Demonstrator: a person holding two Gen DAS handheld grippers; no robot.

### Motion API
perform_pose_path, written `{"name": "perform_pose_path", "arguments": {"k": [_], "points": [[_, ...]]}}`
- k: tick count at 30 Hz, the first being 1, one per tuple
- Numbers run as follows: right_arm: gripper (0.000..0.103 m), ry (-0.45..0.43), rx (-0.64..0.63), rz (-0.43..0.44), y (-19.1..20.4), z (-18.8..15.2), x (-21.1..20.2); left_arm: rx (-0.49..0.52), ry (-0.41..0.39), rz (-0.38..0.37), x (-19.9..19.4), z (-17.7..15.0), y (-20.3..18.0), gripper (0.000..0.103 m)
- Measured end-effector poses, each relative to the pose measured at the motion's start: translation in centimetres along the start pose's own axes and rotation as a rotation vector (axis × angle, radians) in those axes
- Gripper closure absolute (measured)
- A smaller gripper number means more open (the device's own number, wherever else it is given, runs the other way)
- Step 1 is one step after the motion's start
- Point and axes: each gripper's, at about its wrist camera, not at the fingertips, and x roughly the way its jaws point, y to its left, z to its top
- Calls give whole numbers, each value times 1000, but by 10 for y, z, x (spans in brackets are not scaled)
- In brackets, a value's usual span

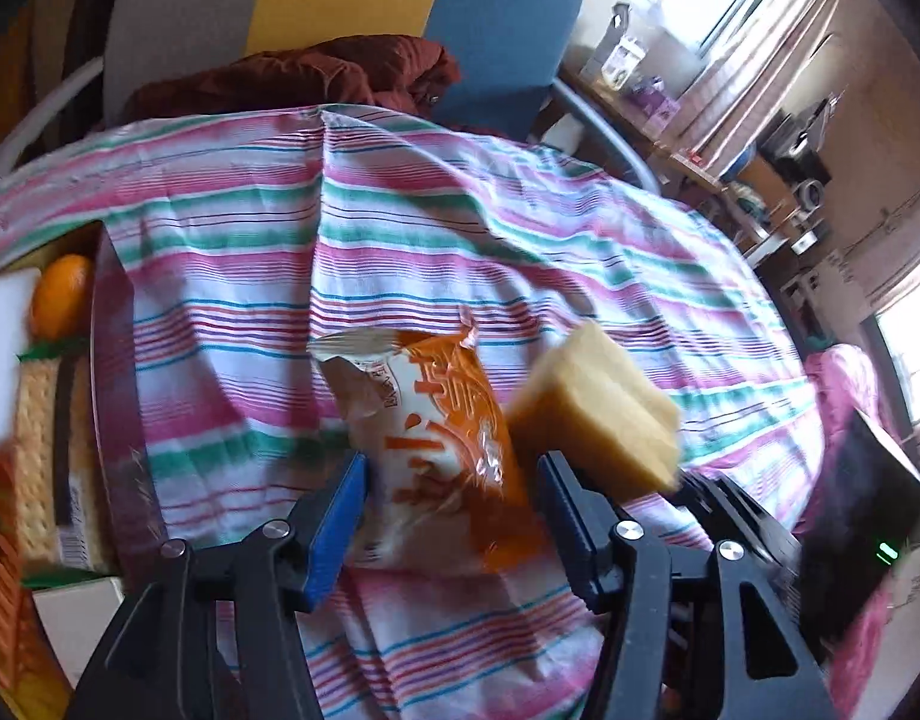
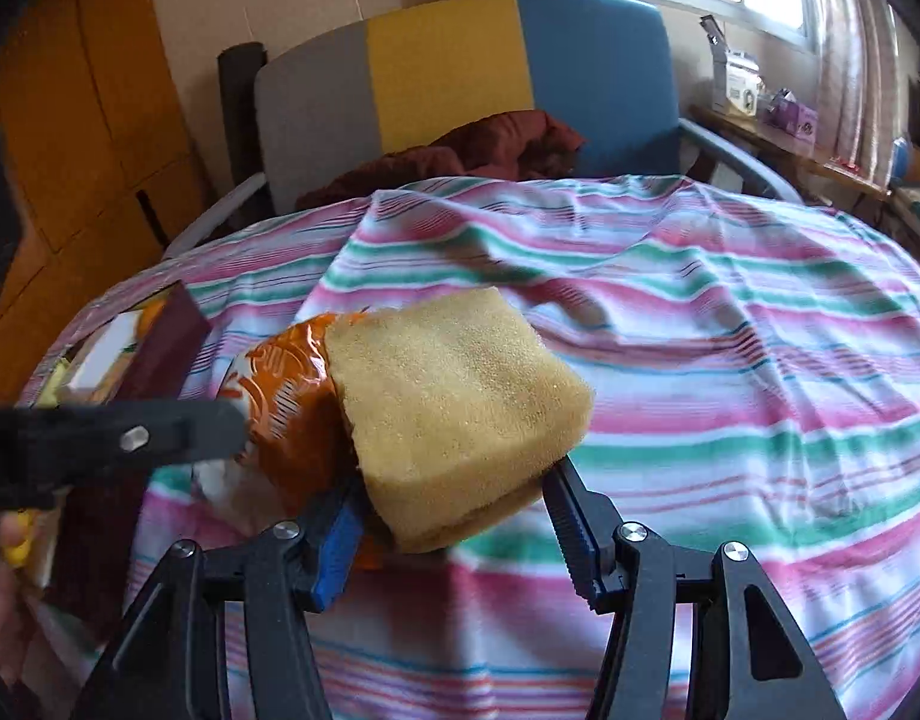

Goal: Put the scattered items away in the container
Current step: 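Lift the snack bag with the left tool while the right carries the sponge toward the tray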

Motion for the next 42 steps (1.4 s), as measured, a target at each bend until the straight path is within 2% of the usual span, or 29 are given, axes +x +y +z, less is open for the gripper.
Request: {"name": "perform_pose_path", "arguments": {"k": [2, 6, 8, 13, 16, 17, 19, 20, 21, 23, 32, 37, 42], "points": [[45, -13, 32, 1, -6, -5, -11, 7, 11, 13, 4, 3, 1, 44], [44, -53, 80, -94, -28, -8, -27, 68, 29, 65, 19, 7, -8, 43], [44, -31, 100, -118, -38, -8, -24, 95, 23, 75, 24, 6, -14, 42], [38, 11, 149, -90, -50, -14, -15, 152, 26, 114, 35, 4, -20, 38], [17, -13, 154, -76, -52, -10, -19, 149, 21, 108, 36, 5, -17, 36], [17, -21, 150, -89, -52, -9, -20, 154, 23, 112, 38, 5, -18, 35], [19, -18, 139, -99, -53, -6, -17, 179, 17, 121, 41, 3, -18, 36], [27, -18, 147, -95, -55, -5, -16, 179, 15, 120, 42, 2, -16, 37], [31, -17, 156, -77, -56, -4, -15, 164, 25, 111, 44, 1, -12, 39], [34, -22, 159, -80, -55, -4, -15, 121, 37, 81, 44, 0, -4, 43], [37, -71, 165, -61, -42, 3, -35, 113, 53, 20, 21, -15, -3, 46], [37, -123, 169, -3, -25, 13, -58, 148, -35, -21, -28, -18, -6, 46], [37, -153, 143, 88, 8, 18, -74, 161, -124, -20, -86, -31, 15, 46]]}}
